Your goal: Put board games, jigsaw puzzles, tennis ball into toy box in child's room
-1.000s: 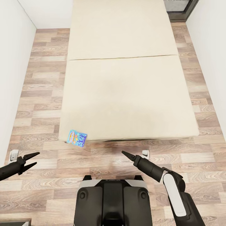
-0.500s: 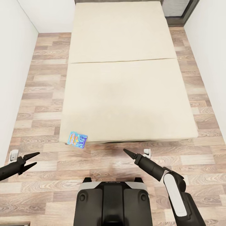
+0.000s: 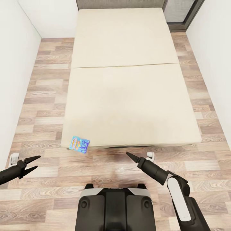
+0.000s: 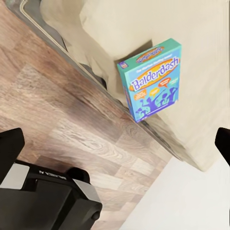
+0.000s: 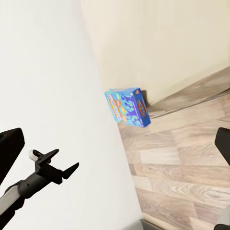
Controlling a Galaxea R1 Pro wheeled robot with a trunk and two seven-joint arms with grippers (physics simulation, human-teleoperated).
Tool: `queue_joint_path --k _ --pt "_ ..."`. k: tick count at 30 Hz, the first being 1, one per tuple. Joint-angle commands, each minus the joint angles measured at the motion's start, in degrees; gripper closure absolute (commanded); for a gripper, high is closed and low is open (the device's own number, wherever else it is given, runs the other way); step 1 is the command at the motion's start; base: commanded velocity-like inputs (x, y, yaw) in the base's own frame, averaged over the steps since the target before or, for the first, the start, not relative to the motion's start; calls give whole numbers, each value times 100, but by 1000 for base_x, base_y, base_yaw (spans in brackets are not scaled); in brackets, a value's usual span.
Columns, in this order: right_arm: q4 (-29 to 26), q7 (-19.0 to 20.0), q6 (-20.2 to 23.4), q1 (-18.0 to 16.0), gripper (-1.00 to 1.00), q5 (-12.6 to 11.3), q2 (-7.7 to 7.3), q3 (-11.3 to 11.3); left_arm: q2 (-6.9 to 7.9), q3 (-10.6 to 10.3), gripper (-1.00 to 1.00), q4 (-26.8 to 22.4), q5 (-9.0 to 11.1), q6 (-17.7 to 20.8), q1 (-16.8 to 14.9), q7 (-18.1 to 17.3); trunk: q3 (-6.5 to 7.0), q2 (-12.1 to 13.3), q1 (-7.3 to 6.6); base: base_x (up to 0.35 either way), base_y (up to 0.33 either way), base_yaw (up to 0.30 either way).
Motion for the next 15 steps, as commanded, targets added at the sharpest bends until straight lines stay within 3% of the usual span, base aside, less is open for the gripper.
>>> queue_joint_path --k 1,15 --pt "-1 15 40 -2 -100 -6 10 -15 0 8 -100 3 3 28 -3 -13 4 -8 4 -14 0 22" --pt "1 15 31 -2 -100 5 44 -7 0 11 -100 -5 1 22 -3 -13 136 -8 4 -11 0 63"
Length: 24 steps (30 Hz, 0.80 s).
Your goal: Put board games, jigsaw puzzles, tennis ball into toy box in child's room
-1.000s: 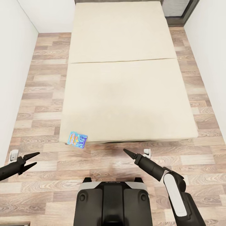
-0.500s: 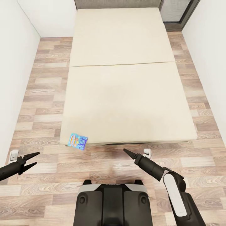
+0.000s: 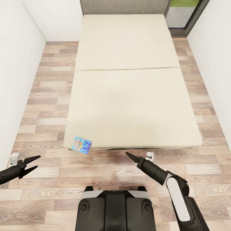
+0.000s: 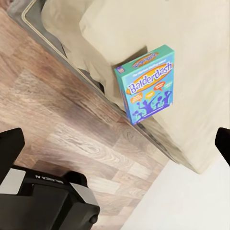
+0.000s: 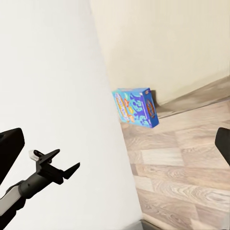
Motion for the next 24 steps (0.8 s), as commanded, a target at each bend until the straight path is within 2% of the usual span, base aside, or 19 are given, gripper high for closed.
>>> queue_joint_path --k 1,24 --pt "-2 15 40 -2 -100 -8 7 -15 0 5 -100 3 2 28 -4 -12 4 -8 4 -1 0 80" --pt "-1 15 39 -2 -100 -8 19 -16 -4 3 -100 3 2 27 -4 -12 221 -8 4 0 0 66"
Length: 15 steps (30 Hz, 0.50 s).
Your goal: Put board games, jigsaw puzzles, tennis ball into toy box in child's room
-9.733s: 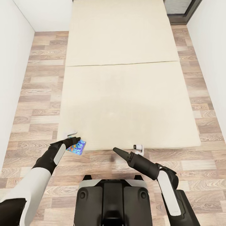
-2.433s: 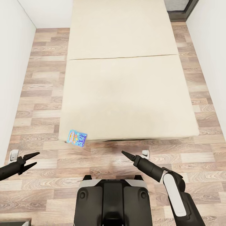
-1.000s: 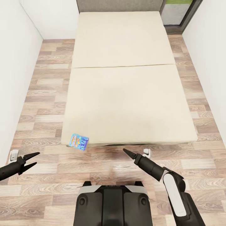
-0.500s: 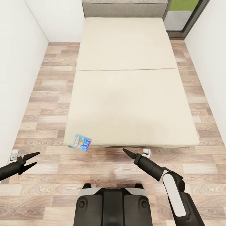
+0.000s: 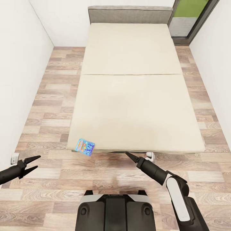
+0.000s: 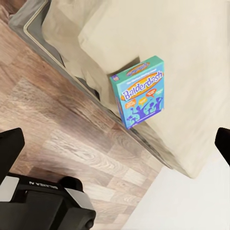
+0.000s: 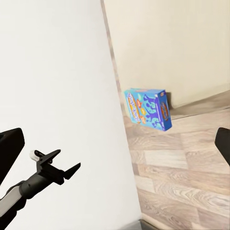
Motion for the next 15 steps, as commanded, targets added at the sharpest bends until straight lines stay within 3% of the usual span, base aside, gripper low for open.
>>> queue_joint_path --k 1,15 --pt "-2 15 41 -3 -100 -8 5 -16 1 8 -100 3 3 30 -3 -13 4 -8 4 0 0 7" --pt "-9 15 41 -3 -100 -8 6 -14 -4 10 -100 -4 -1 33 -3 -7 136 -8 4 0 0 2"
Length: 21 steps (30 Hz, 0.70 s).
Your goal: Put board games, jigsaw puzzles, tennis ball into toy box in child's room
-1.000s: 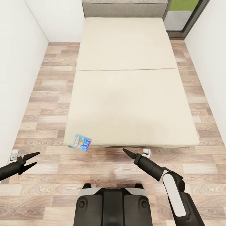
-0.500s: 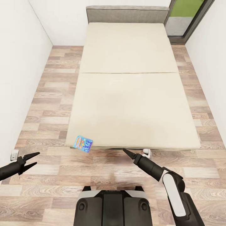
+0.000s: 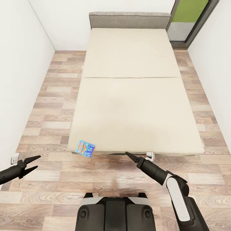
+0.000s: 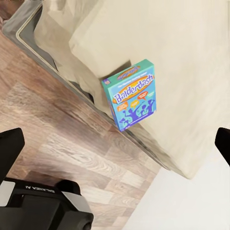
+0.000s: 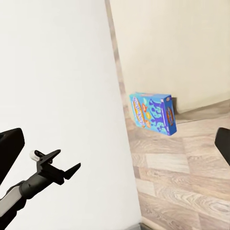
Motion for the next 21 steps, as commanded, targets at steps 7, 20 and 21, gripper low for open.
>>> queue_joint_path --k 7,20,21 --pt "-3 15 41 -3 -100 -2 7 14 0 5 -100 2 4 27 -3 -10 60 -8 4 0 0 0" --pt "-3 15 39 -3 -100 1 7 68 0 9 -100 2 0 30 -3 -9 183 -8 4 0 0 0" --pt "-3 15 40 -3 -100 1 7 70 0 9 -100 2 1 30 -3 -9 193 -8 4 0 0 12"
